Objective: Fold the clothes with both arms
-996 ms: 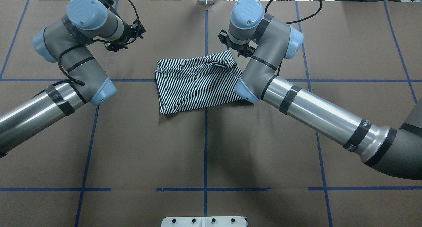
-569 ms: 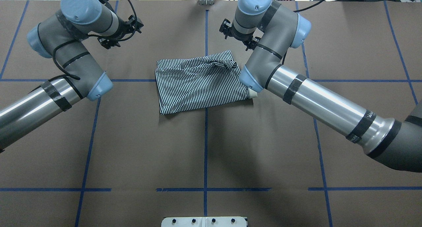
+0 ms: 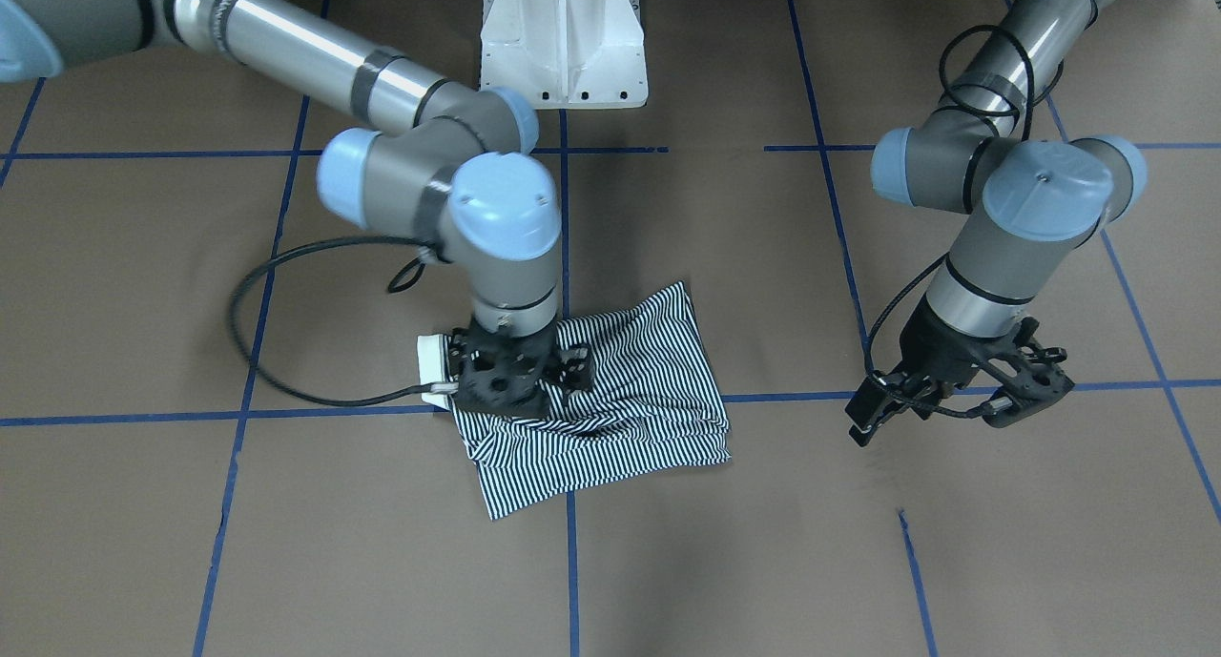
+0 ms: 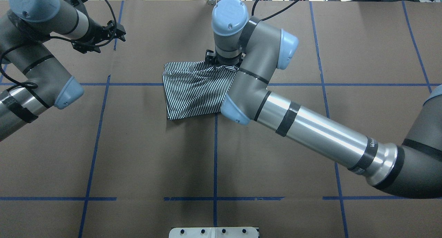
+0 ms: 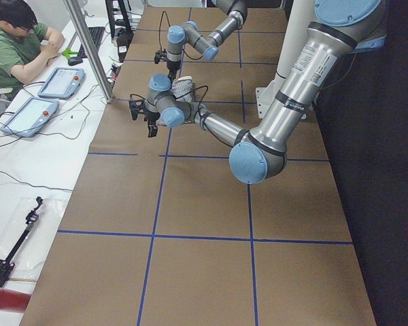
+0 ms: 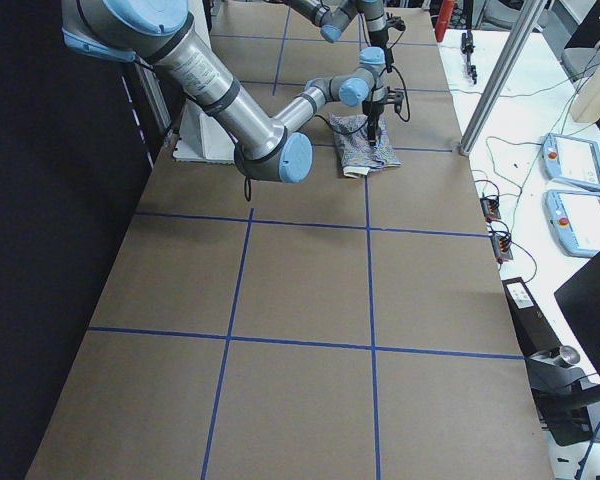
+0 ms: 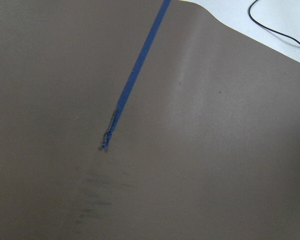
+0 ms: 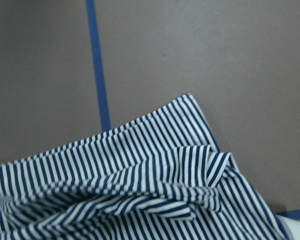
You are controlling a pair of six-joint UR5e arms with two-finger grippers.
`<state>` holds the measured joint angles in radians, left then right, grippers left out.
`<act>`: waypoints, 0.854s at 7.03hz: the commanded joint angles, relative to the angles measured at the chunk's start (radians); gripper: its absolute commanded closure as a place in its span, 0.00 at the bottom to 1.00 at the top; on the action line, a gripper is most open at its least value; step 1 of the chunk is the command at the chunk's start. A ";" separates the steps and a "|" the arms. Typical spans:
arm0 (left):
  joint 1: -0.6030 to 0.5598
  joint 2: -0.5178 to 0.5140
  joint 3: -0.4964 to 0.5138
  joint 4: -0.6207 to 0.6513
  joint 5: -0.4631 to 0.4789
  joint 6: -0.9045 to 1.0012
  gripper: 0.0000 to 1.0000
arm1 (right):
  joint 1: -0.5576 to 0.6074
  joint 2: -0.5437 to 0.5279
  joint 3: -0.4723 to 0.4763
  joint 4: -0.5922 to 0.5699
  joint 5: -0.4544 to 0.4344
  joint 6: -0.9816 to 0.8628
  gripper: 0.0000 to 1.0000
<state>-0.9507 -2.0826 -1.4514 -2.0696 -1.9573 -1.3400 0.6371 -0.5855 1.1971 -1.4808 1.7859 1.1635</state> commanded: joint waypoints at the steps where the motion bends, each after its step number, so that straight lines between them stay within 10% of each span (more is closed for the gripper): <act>1: -0.008 0.007 -0.007 0.003 -0.005 0.012 0.00 | -0.071 0.025 -0.045 -0.016 -0.130 -0.164 0.00; 6: -0.031 0.010 -0.007 0.016 -0.049 0.012 0.00 | 0.010 0.095 -0.355 0.201 -0.291 -0.350 0.00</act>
<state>-0.9770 -2.0731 -1.4587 -2.0564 -1.9962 -1.3284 0.6119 -0.4920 0.8849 -1.3011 1.5477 0.8747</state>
